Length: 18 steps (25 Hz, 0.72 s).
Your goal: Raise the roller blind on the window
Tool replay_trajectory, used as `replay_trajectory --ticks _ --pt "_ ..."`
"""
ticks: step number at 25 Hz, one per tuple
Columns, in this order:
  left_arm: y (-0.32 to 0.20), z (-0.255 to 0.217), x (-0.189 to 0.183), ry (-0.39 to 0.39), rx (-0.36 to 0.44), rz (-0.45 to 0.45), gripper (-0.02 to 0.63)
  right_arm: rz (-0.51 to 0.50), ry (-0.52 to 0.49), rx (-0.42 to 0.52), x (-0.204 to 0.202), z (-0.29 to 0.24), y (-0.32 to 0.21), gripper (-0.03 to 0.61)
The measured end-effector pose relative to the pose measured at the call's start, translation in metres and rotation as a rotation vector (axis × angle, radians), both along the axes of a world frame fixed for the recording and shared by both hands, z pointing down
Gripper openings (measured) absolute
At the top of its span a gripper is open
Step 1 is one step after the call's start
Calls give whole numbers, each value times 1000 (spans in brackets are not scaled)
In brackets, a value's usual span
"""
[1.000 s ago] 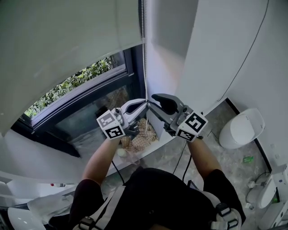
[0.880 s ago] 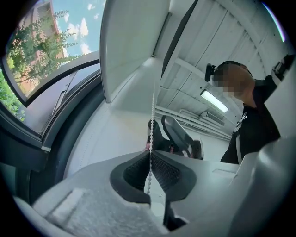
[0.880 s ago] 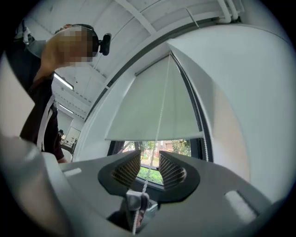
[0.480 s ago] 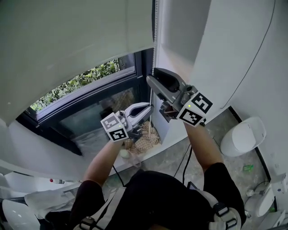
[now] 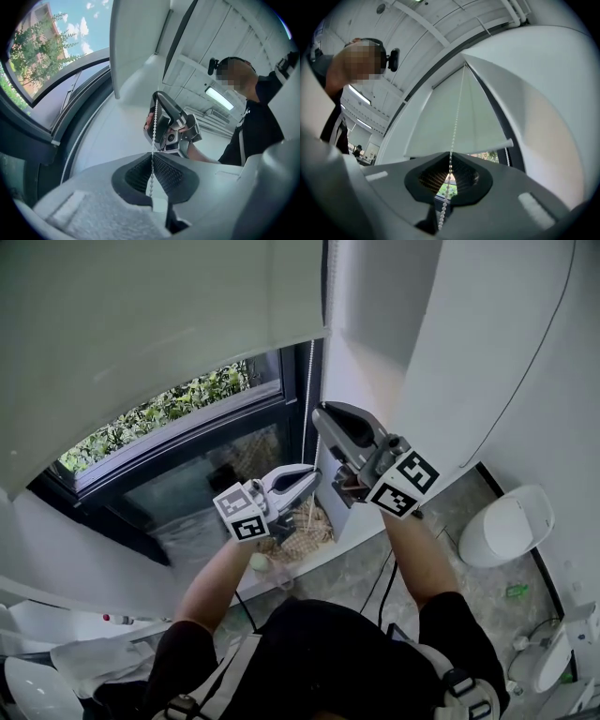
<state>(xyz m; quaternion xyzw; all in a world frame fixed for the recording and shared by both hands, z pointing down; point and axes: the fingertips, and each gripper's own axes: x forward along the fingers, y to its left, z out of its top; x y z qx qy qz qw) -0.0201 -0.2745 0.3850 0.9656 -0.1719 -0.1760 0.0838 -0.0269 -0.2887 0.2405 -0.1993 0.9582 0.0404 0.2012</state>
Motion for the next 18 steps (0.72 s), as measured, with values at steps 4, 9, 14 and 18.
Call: replay_trajectory --ticks 4,9,14,18 --pt "-1 91 11 -151 -130 14 12 17 153 -89 -6 88 -5 17" --pt "24 182 11 -243 -305 77 14 -9 255 -247 -4 186 -3 17" --pt "22 160 0 -275 -216 72 138 -14 285 -233 -4 184 -4 17" --pt "7 103 -28 -199 -133 21 155 -10 270 -246 1 184 -6 17"
